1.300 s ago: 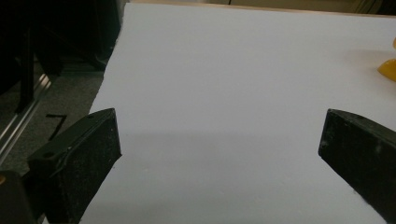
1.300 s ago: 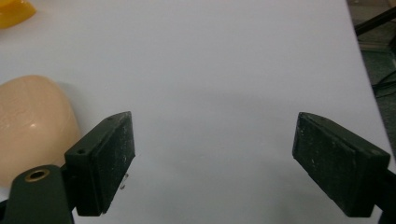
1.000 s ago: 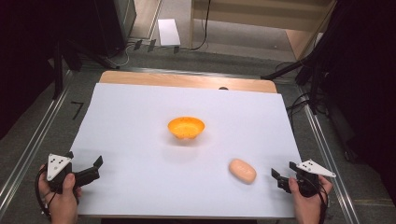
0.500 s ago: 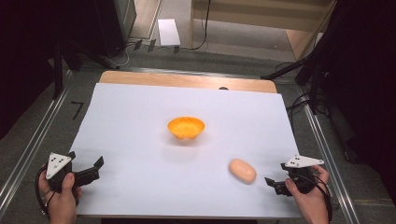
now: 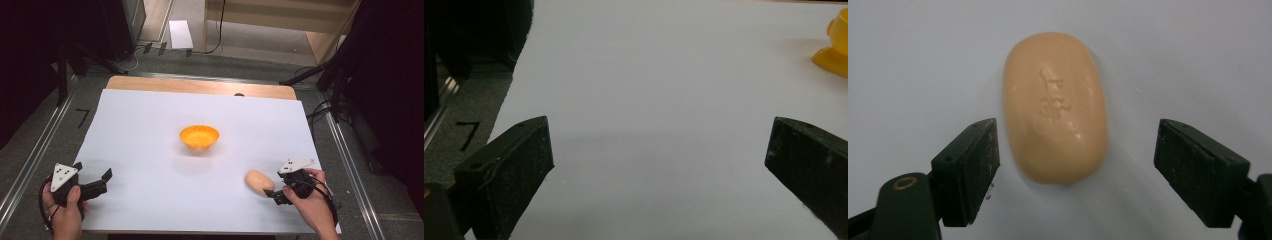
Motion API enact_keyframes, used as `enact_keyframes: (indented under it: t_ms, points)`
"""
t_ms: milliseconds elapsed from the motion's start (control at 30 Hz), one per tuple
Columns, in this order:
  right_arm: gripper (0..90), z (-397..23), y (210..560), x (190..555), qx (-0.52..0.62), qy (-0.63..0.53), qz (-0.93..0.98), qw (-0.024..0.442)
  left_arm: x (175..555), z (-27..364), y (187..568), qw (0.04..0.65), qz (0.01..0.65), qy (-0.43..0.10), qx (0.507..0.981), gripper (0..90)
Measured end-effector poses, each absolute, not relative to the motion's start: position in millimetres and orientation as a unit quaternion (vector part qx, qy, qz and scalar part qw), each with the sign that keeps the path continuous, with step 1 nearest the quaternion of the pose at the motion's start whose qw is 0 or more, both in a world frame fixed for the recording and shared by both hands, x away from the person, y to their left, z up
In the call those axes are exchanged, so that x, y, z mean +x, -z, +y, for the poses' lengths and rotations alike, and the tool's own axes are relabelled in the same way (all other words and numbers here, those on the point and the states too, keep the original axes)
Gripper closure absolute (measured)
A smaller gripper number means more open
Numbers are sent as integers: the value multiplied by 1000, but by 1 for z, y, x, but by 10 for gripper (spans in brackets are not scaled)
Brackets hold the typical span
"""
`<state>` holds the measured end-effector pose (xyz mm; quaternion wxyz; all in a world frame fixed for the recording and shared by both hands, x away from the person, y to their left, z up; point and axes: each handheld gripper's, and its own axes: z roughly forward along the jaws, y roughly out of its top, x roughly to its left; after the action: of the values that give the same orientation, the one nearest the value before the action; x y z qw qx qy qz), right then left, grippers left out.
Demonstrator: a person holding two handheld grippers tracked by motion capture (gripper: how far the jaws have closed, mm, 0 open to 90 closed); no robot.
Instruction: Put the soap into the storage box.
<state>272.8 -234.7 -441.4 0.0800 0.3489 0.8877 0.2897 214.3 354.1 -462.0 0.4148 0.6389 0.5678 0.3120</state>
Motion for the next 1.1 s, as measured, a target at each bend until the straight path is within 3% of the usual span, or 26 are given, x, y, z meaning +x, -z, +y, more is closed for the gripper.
enact_keyframes:
  t_ms: [567,1100]
  points:
    - [261,-204,455,286,330,-255,906,68,216,354,462,417,561,-299,649,0]
    - [325,-204,463,290,293,-247,922,59,217,354,463,414,563,-292,653,0]
